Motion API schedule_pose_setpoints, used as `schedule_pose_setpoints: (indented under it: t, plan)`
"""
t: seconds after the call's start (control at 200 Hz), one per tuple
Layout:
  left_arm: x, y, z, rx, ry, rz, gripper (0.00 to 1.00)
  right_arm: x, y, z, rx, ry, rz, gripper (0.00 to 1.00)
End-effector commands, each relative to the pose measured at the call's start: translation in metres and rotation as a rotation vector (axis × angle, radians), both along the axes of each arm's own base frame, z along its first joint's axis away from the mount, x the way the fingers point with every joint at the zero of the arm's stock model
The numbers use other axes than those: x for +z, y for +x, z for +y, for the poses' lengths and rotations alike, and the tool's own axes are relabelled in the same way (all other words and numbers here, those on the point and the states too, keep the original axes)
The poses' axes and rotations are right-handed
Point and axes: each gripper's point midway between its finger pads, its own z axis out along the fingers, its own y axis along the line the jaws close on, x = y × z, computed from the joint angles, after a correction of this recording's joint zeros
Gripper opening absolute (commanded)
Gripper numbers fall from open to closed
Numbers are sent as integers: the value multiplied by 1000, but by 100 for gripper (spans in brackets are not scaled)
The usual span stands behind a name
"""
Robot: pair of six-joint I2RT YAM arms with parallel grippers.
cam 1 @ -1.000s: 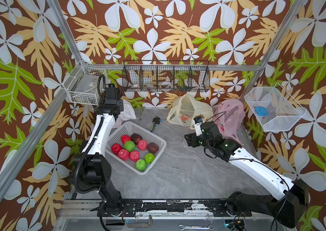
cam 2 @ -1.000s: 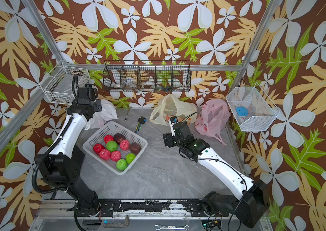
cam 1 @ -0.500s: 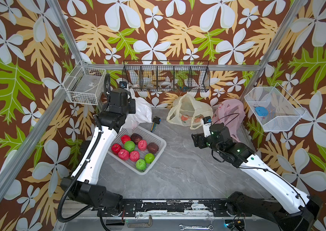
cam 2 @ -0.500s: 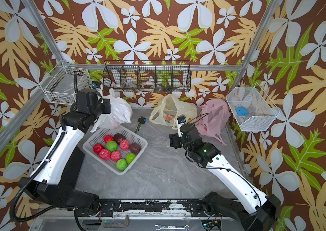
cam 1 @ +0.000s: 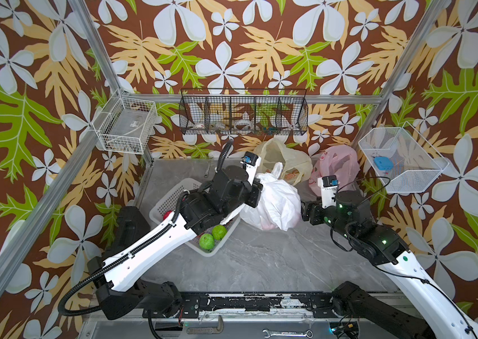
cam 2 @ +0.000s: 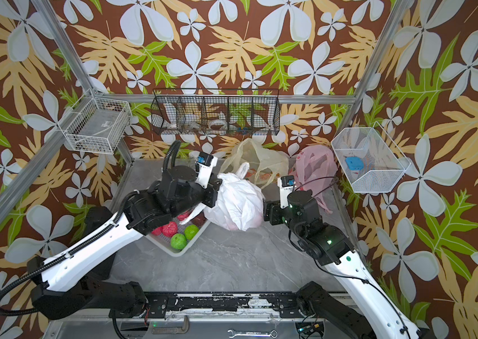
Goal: Untie the knot of a plastic bag & take out the apple
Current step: Place the plastic bag at the center of the board, then untie the plastic bag at the center of the board.
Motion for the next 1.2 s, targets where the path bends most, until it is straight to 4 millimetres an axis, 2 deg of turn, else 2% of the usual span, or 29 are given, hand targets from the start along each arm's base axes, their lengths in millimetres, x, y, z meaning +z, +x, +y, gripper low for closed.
schedule_pose_setpoints:
  t: [0.0, 0.02, 0.09, 0.16, 0.23, 0.32, 0.42, 0.515, 0.581, 0.731, 0.916, 1.051, 1.196]
  plan:
    - [-25, -8, -36, -44, -127, 69, 0, -17, -3, -6, -33, -14, 47, 80]
    - [-37, -11, -41, -51, -132, 89, 2, -20, -2, -6, -35, -16, 54, 80]
    - [-72, -25, -57, -91, -114, 162, 22, -31, -2, -3, -30, -13, 87, 80]
    - [-90, -36, -60, -118, -91, 205, 34, -39, -1, 2, -22, -2, 114, 80]
    - [-91, -42, -48, -114, -99, 202, 40, -43, 0, 6, -10, 7, 131, 80]
    - [-80, -47, -27, -93, -128, 149, 49, -47, 0, 11, 11, 3, 155, 80]
    - [-73, -47, -3, -60, -183, 121, 55, -49, 2, 6, -12, -30, 174, 80]
    - [-83, -39, 15, -47, -248, 169, 56, -45, 2, -4, -59, -58, 176, 80]
    - [-94, -36, 18, -71, -263, 203, 56, -45, 0, -5, -65, -49, 190, 80]
    - [-120, -41, -9, -183, -214, 289, 56, -64, -13, -1, -49, -21, 278, 80]
    - [-149, -43, -64, -336, -252, 433, 51, -93, -24, -21, -152, -46, 338, 82]
    - [-170, -38, -88, -371, -229, 477, 54, -112, -17, -20, -172, -44, 351, 83]
    - [-202, -30, -105, -389, -176, 529, 56, -133, -9, -31, -235, -154, 390, 82]
